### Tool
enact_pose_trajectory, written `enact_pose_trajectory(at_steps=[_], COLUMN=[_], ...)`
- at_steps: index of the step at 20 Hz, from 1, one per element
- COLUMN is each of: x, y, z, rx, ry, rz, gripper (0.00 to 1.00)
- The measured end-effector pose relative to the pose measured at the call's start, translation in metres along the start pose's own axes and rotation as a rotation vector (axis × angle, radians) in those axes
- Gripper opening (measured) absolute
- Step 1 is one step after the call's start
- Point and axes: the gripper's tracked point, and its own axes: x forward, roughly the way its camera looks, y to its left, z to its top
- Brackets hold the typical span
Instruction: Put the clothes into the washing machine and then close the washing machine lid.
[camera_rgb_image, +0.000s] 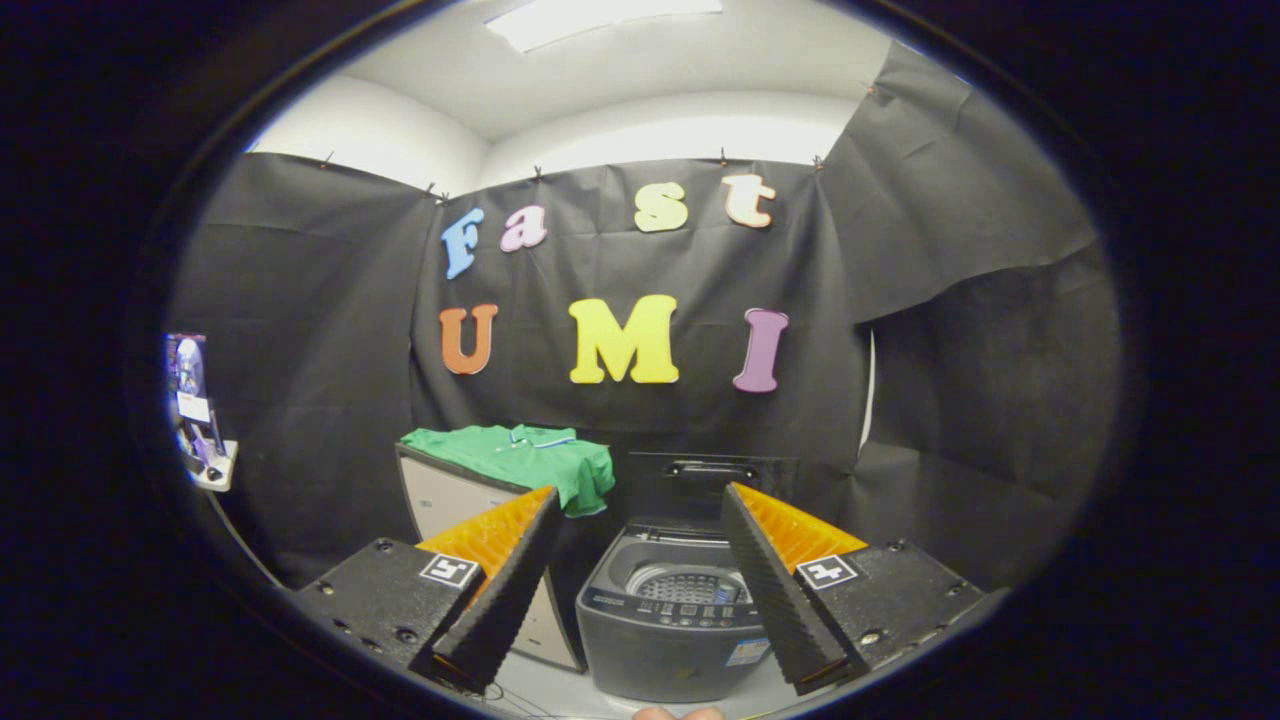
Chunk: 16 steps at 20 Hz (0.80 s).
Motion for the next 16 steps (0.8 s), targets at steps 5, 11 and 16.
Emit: enact_pose_trajectory(at_steps=[5,11,16], x=[0.035,0.107,0.189], y=[0.035,0.103,0.17], z=[0.017,0.048,0.044], rx=[0.021,0.04,0.072], ry=[0.024,0.093,0.248], rz=[0.01,-0.007,0.019], gripper=[1.0,1.0,1.0])
